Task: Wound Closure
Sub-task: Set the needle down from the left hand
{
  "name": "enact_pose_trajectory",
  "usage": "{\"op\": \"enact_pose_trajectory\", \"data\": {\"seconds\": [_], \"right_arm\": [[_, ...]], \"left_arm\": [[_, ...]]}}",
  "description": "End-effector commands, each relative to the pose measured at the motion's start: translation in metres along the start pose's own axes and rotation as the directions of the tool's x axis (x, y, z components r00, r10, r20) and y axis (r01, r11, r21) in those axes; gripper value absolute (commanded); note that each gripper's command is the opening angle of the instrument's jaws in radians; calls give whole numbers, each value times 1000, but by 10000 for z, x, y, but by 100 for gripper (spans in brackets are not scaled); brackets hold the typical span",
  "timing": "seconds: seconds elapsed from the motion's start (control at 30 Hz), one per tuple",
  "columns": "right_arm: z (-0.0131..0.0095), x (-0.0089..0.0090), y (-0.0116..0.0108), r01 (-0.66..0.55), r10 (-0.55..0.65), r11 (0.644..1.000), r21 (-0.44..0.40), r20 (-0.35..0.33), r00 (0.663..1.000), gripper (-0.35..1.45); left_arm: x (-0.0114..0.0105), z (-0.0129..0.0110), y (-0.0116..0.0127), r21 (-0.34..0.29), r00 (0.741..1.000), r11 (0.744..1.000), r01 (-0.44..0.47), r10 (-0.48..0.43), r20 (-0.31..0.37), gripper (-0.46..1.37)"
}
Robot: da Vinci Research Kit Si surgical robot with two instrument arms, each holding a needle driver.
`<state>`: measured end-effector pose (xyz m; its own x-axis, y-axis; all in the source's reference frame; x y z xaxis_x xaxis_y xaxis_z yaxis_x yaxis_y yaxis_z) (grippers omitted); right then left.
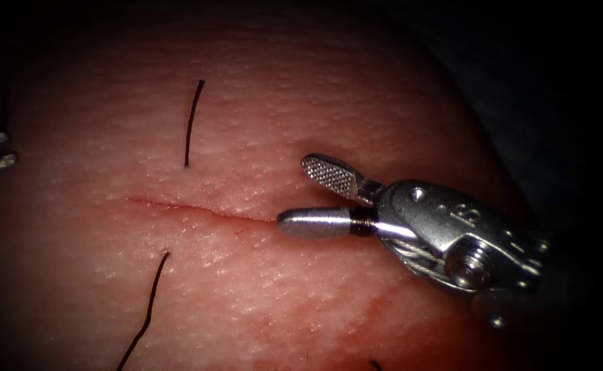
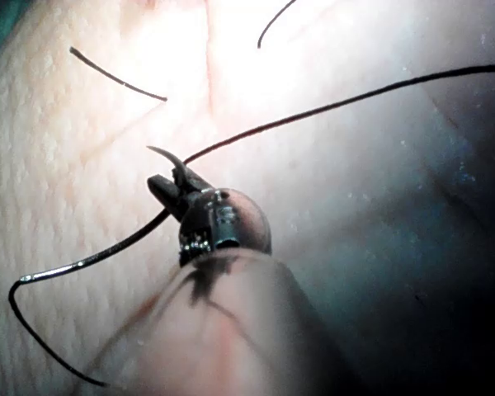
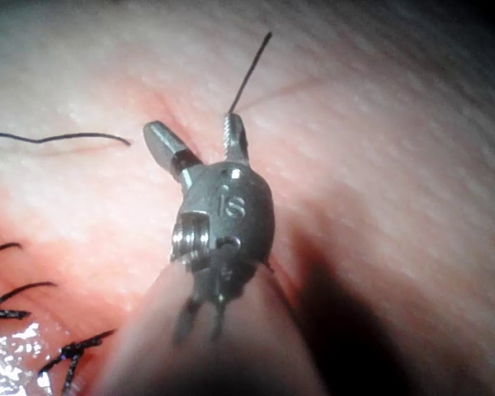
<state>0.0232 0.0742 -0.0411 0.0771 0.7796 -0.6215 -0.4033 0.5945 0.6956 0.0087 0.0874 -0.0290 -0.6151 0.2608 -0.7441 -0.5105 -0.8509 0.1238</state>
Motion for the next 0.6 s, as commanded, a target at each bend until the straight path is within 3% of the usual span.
{"op": "enact_pose_trajectory", "data": {"seconds": [0.03,0.33,0.6], "right_arm": [[0,0,0,6,-6,1000,5,0,1000,123],[1,-2,0,31,-31,1000,5,-1,1000,122],[0,-3,-1,37,-37,999,5,-2,999,121]], "left_arm": [[-2,2,1,-6,1000,1000,-2,2,1,-35],[-8,18,-15,-34,1000,999,-17,18,16,-35],[-8,61,-38,-29,1000,999,-20,21,9,-35]]}}
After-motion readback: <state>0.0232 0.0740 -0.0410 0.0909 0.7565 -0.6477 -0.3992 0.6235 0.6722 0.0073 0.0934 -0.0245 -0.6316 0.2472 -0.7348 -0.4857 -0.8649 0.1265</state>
